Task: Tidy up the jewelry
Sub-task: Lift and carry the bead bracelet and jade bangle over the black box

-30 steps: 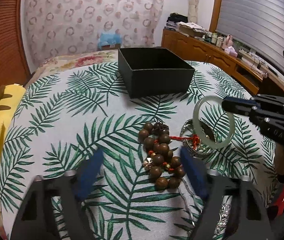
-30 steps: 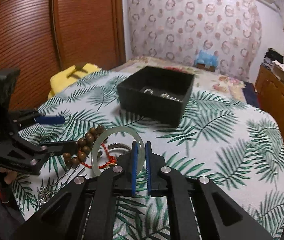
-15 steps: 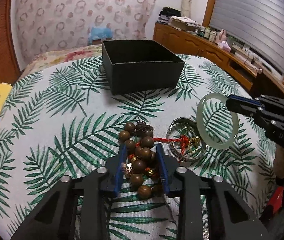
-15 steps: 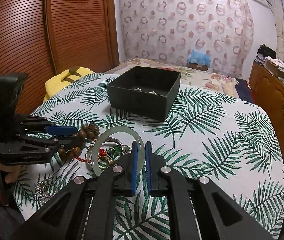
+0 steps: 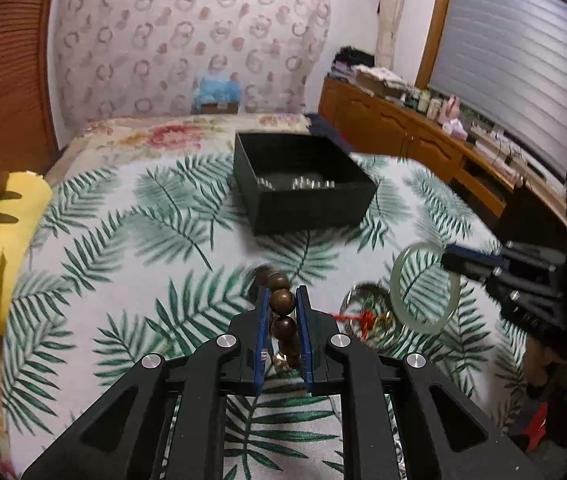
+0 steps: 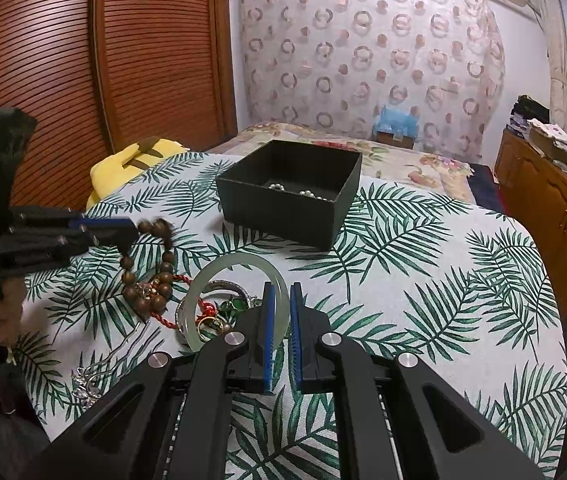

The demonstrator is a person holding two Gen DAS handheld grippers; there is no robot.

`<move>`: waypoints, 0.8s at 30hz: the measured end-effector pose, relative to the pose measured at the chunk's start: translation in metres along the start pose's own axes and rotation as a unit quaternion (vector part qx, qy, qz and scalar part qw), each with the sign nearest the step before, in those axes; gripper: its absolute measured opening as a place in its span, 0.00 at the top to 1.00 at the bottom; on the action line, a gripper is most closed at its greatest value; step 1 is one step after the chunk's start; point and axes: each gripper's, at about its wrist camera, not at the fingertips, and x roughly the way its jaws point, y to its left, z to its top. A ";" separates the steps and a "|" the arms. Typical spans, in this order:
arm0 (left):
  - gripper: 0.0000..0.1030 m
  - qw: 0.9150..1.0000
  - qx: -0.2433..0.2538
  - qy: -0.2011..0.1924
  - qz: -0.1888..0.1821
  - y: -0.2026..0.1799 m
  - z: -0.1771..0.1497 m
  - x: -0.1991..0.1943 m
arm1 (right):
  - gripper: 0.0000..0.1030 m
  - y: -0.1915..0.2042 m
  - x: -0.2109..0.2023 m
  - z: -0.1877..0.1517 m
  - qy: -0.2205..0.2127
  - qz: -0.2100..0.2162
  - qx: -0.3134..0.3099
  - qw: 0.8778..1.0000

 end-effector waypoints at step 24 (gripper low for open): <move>0.88 0.997 0.029 -0.069 -0.003 -0.011 0.046 -0.035 | 0.92 -0.017 0.008 0.043 -0.016 -0.010 -0.029 0.999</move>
